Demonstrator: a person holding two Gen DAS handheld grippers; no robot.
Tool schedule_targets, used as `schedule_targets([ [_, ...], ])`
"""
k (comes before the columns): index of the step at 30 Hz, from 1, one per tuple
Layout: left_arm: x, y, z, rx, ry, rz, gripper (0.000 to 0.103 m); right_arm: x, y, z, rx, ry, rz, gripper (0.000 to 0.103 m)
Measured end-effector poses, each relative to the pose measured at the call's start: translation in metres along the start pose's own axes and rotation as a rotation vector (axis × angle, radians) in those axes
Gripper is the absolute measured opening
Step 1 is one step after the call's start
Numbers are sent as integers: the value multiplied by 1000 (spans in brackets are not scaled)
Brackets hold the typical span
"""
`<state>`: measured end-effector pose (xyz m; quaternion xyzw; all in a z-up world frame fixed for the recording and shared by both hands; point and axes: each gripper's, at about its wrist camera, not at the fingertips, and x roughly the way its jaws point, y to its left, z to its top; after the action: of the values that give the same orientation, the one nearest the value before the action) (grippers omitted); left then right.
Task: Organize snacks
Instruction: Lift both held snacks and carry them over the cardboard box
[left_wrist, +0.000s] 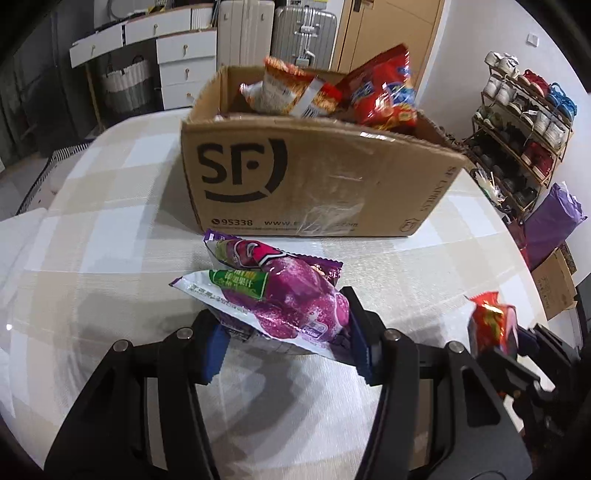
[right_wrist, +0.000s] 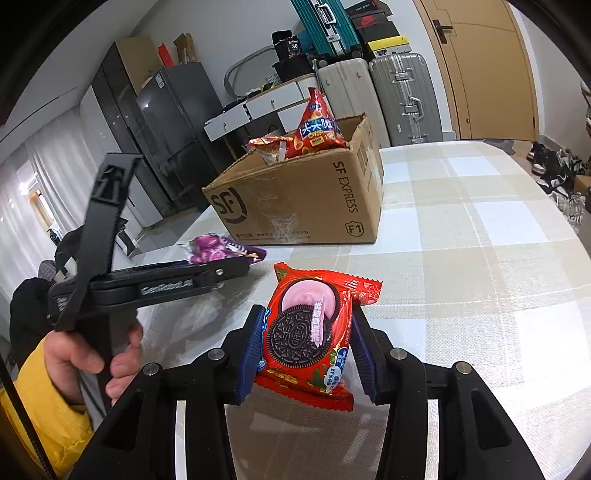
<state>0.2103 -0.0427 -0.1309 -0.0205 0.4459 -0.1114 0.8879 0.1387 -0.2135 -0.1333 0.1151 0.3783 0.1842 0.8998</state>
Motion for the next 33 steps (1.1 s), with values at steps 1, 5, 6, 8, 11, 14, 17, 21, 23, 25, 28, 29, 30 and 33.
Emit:
schedule_targets([
  [1, -6, 2, 3, 1, -10, -4, 52, -2, 1, 0, -2, -3, 0, 45],
  [5, -37, 1, -3, 4, -43, -21, 52, -15, 10, 5, -14, -19, 7, 45],
  [6, -44, -3, -7, 4, -52, -24, 52, -18, 12, 6, -15, -24, 13, 45],
  [8, -59, -4, -12, 3, -72, -30, 52, -25, 18, 10, -14, -33, 28, 45],
  [11, -91, -4, -23, -2, -108, -46, 52, -35, 29, 15, -19, -42, 52, 45],
  [14, -117, -5, -32, -9, -143, -61, 52, -46, 41, 19, -32, -53, 72, 45],
  [17, -144, -3, -43, -20, -176, -68, 52, -56, 54, 22, -43, -63, 97, 45],
  [21, -179, 1, -61, -31, -220, -77, 52, -67, 73, 24, -67, -76, 116, 45],
  [23, -196, 3, -69, -32, -243, -71, 52, -73, 82, 22, -78, -79, 124, 45],
  [25, -211, 4, -76, -29, -259, -66, 52, -78, 88, 20, -87, -81, 127, 45],
  [28, -241, 6, -88, -26, -294, -36, 52, -88, 97, 15, -93, -92, 134, 45],
  [29, -249, 7, -92, -26, -302, -32, 52, -93, 99, 13, -94, -99, 135, 45],
  [30, -258, 7, -97, -23, -312, -25, 52, -95, 100, 11, -95, -102, 134, 45],
  [33, -275, 9, -108, -25, -321, -22, 52, -104, 106, 8, -95, -110, 135, 45],
])
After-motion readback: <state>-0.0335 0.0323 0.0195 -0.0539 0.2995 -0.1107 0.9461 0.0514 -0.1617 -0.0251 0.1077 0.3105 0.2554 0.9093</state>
